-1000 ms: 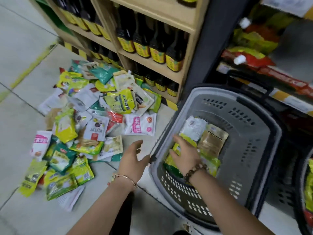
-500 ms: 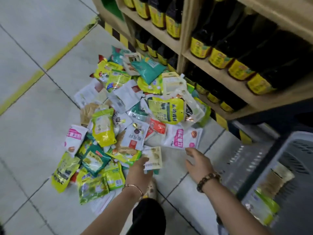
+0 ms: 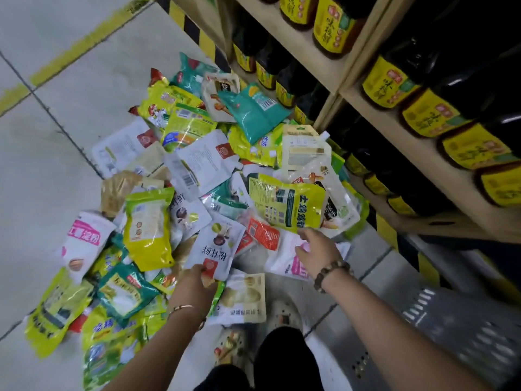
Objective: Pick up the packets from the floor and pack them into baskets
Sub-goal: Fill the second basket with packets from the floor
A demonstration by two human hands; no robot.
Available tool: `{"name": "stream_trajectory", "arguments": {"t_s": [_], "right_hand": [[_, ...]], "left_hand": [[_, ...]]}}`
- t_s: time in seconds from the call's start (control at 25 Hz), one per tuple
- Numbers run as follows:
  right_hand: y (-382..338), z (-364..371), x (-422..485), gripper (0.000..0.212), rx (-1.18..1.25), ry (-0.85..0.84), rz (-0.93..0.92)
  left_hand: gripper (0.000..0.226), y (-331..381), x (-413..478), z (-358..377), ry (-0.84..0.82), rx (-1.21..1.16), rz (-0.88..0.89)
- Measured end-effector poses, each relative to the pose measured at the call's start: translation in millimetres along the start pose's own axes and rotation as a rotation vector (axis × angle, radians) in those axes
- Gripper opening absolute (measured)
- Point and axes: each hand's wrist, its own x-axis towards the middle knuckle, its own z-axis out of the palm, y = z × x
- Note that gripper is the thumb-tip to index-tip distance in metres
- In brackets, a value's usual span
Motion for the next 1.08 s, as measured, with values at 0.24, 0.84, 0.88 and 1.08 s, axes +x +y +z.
{"name": "stream_trajectory", "arguments": {"t_s": [0.24, 0.84, 0.88, 1.08], "right_hand": [[-17.1, -8.8, 93.7, 0.057, -0.410, 0.151, -0.102], [-8.3, 23.1, 154.5, 0.050, -0.510, 0.221, -0.020], [-6.8, 24.0, 150.9, 0.048, -0.488, 0.231, -0.019], [0.9, 26.6, 132.5, 0.035, -0.392, 0.235, 0.043]], "left_hand": [[0.056, 4.3, 79.4, 26.7, 0.042, 0.149, -0.058], [0.065, 11.9, 158.3, 57.5, 0.110, -0.060, -0.380], [0.052, 12.4, 157.9, 58.9, 0.071, -0.055, -0.351], [0.030, 16.6, 138.8, 54.8, 0.054, -0.044, -0.243]]}}
